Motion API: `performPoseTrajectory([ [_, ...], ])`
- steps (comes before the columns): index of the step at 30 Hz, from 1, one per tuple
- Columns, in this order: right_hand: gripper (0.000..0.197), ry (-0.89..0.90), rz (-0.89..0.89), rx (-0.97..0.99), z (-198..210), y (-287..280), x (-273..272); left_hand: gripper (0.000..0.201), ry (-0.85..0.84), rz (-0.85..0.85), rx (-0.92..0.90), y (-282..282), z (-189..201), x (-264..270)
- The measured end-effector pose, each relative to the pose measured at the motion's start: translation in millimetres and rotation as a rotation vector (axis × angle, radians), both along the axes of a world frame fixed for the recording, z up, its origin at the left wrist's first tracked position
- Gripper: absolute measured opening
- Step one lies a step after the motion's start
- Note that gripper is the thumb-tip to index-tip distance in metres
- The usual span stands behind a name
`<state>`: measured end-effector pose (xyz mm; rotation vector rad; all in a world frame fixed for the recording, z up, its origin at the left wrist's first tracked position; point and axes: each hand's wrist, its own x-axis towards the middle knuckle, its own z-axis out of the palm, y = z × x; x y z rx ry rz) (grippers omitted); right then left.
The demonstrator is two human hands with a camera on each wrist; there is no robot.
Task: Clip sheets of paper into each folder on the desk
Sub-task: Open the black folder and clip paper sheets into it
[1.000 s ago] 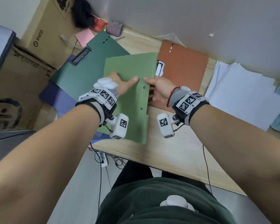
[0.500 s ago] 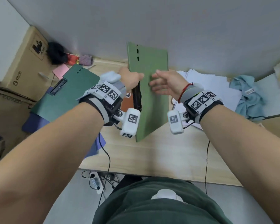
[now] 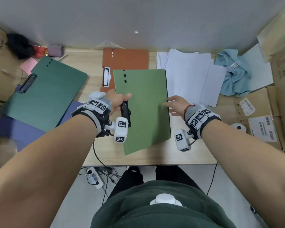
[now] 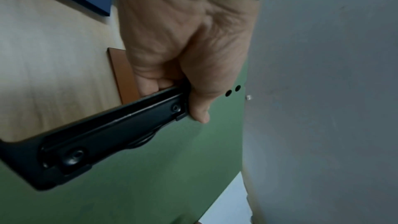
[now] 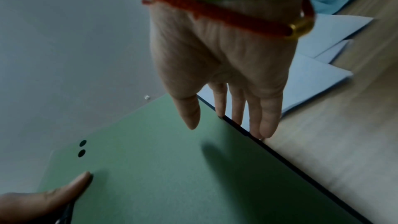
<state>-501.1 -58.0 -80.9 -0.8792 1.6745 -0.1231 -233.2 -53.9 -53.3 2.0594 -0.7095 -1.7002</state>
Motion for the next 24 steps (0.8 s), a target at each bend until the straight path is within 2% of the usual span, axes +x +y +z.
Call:
performPoseTrajectory([
  [2, 0.051, 0.003, -0.011, 0.014, -6.8, 5.8, -4.8, 0.049, 0.01, -0.009, 0.006, 4.1, -4.7, -1.8],
  [5, 0.053, -0.018, -0.088, 0.058, -11.9, 10.3, -13.1, 0.033, 0.063, -0.033, 0.023, 7.6, -3.4, -12.3],
  [7, 0.047, -0.007, -0.107, 0.075, -11.9, 10.9, -16.3, 0.022, 0.085, -0.044, 0.026, 9.1, 2.2, -19.9],
  [9, 0.049, 0.023, -0.106, 0.069, -10.2, 11.1, -19.0, 0.023, 0.082, -0.055, 0.004, 9.2, 2.8, -22.6],
  [13, 0.05, 0.134, -0.017, -0.062, -5.0, 13.8, -26.1, 0.056, -0.009, -0.087, -0.013, 5.7, -11.8, -13.1],
  [15, 0.051, 0.169, 0.043, -0.167, -1.9, 15.8, -29.3, 0.094, -0.09, -0.11, -0.003, -3.5, -72.3, 9.6],
  [16, 0.051, 0.173, 0.064, -0.211, -1.2, 16.1, -30.6, 0.106, -0.139, -0.129, -0.001, -6.5, -97.2, 17.5],
  [17, 0.051, 0.169, 0.077, -0.239, 1.1, 16.7, -31.7, 0.109, -0.19, -0.155, 0.006, -7.1, -105.9, 19.3],
  [20, 0.039, 0.085, 0.094, -0.25, 10.1, 14.8, -30.5, 0.102, -0.301, -0.214, 0.009, -2.2, -80.3, 6.8],
  [22, 0.021, -0.076, 0.087, -0.189, 22.1, 12.4, -24.9, 0.118, -0.338, -0.249, 0.026, 3.0, -57.0, -4.8],
  [24, 0.023, -0.196, 0.108, -0.149, 32.6, 9.5, -15.3, 0.135, -0.323, -0.289, 0.061, 2.3, -65.8, -5.2],
])
